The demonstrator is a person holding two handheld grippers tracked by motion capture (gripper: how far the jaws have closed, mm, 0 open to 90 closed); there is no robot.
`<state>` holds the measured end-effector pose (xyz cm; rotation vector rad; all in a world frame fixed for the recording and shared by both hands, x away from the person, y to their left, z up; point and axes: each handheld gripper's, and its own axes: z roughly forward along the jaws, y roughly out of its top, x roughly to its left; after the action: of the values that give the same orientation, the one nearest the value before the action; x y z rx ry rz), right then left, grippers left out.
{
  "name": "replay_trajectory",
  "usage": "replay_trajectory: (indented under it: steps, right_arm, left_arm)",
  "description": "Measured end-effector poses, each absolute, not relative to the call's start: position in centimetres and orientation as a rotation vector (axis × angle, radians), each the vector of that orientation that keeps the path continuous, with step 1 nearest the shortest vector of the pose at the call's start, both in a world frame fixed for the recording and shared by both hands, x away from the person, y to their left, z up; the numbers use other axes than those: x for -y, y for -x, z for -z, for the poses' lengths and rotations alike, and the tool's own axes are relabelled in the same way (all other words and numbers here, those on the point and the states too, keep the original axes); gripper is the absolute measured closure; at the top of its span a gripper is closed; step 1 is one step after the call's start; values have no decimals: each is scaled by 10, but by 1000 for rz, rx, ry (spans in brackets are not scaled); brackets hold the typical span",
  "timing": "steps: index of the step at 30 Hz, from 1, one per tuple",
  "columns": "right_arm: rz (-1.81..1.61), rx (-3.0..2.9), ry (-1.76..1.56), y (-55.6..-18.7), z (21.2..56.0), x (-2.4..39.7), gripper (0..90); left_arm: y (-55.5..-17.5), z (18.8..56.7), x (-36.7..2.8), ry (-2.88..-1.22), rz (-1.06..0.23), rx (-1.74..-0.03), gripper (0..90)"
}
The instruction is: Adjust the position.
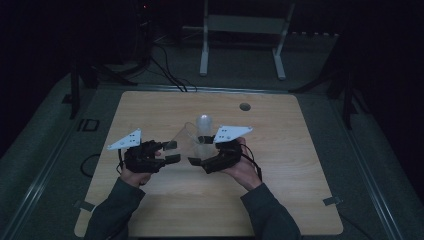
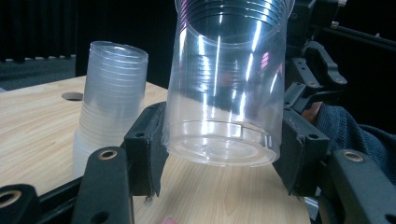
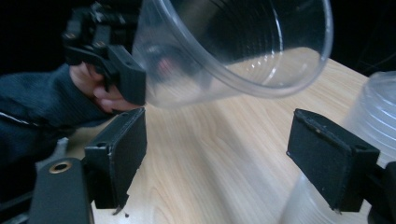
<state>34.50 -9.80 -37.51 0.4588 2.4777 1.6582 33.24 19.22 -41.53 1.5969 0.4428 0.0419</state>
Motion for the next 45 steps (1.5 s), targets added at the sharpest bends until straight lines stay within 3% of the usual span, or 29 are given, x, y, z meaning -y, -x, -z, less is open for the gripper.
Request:
replay_trajectory:
  steps: [31, 45]
  right_arm:
    - [-2076, -2405, -544, -358, 370, 92, 180]
    - [-2150, -2368, -565, -359, 374, 91, 303]
  left_arm:
    - [-332, 418, -189, -1542, -17, -405, 414]
    - [-332, 419, -186, -1563, -23, -407, 412]
